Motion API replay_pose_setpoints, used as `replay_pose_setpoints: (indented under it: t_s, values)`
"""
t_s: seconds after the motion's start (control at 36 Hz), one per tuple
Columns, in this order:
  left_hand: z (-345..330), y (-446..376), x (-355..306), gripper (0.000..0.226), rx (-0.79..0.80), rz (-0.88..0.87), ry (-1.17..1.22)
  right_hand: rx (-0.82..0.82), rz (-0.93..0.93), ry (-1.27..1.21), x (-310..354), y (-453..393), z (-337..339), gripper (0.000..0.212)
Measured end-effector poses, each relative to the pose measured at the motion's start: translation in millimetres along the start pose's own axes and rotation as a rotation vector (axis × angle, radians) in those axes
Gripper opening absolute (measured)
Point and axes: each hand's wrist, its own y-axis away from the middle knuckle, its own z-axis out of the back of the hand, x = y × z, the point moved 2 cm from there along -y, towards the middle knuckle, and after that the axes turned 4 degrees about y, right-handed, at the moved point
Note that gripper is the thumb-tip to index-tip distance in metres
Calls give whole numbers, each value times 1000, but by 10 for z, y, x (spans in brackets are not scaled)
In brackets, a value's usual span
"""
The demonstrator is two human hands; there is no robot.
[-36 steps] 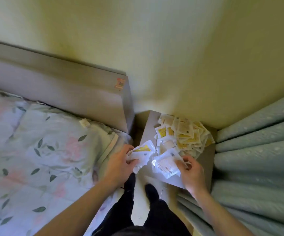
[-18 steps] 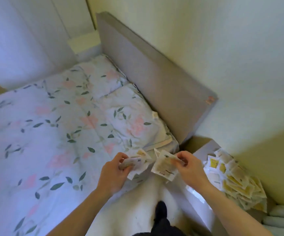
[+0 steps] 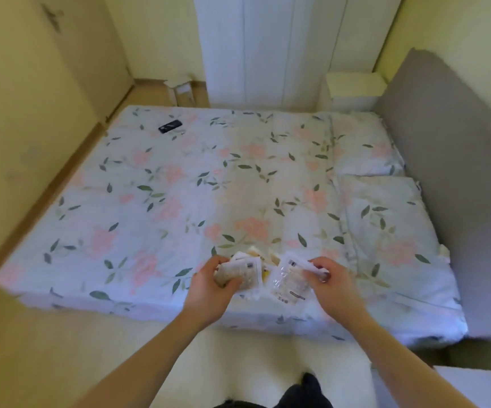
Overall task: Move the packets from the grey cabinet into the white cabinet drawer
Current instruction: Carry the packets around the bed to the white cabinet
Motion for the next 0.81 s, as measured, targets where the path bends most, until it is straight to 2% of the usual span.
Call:
replay_pose_setpoints:
  t_s: [0.33,0.58,0.81]
  values:
    - [2132,39,790,19,-388,72,173,291,290,57,1847,-586,-1707,20]
    - [3608,-29,1394,17,-639,194,224,530,465,70,3042,-1007,-3345,17]
    - [4907,88,1943,21,-892,286,339,752,627,94,4215,-1114,-4828,23]
